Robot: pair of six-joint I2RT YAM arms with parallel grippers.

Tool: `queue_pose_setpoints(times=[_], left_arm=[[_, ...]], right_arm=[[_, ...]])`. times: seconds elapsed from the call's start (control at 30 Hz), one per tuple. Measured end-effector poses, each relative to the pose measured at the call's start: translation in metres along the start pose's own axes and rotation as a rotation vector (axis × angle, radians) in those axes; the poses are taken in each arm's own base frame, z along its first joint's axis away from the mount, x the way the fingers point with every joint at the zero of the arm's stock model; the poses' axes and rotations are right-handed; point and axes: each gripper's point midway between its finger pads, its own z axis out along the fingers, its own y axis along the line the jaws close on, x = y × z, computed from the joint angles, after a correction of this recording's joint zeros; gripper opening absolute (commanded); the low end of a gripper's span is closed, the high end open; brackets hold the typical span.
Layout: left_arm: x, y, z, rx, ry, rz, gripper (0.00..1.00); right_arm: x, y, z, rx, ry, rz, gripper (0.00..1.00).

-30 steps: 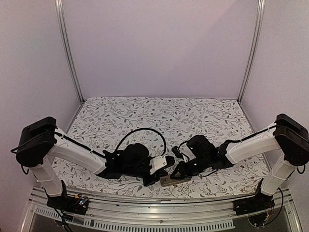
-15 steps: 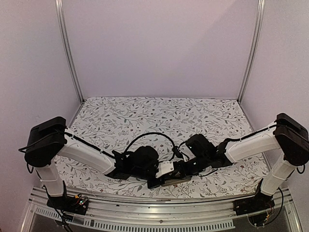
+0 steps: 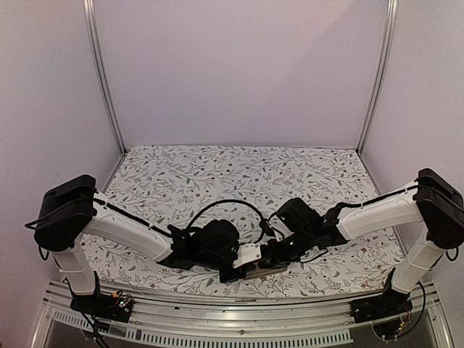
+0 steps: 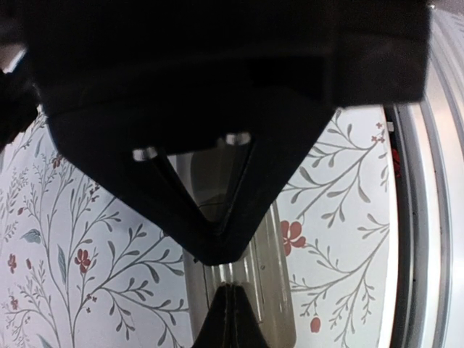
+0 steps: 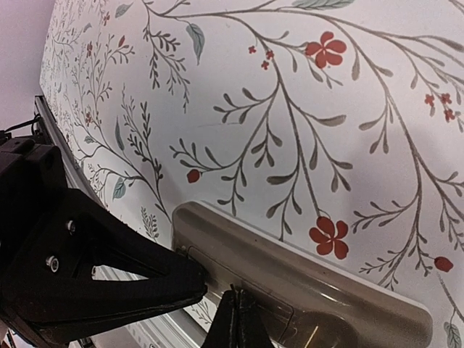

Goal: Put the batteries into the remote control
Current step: Press the battery cover on the remote control.

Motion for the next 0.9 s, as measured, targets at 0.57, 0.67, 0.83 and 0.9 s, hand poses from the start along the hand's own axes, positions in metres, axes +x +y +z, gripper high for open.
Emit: queue_pose_setpoints(times=[0.57, 0.67, 0.83, 0.9], left_arm=[[0.003, -0.001, -0.004, -0.01, -0.035, 0.017, 0.0], [0.003, -0.001, -0.004, -0.011, -0.037, 0.025, 0.0], [0.004, -0.002, -0.004, -0.018, -0.064, 0.039, 0.0], [0.004, -0.002, -0.004, -0.022, -0.076, 0.045, 0.0]], right_arm=[[-0.068, 0.019, -0.087, -0.084, -0.213, -0.308, 0.78], [-0.069, 0.016, -0.097, -0.065, -0.241, -0.52, 0.92], [-0.04, 0.01, -0.101, -0.052, -0.255, -0.913, 0.99], [-0.026, 0.007, -0.1, -0.068, -0.261, -1.073, 0.99]])
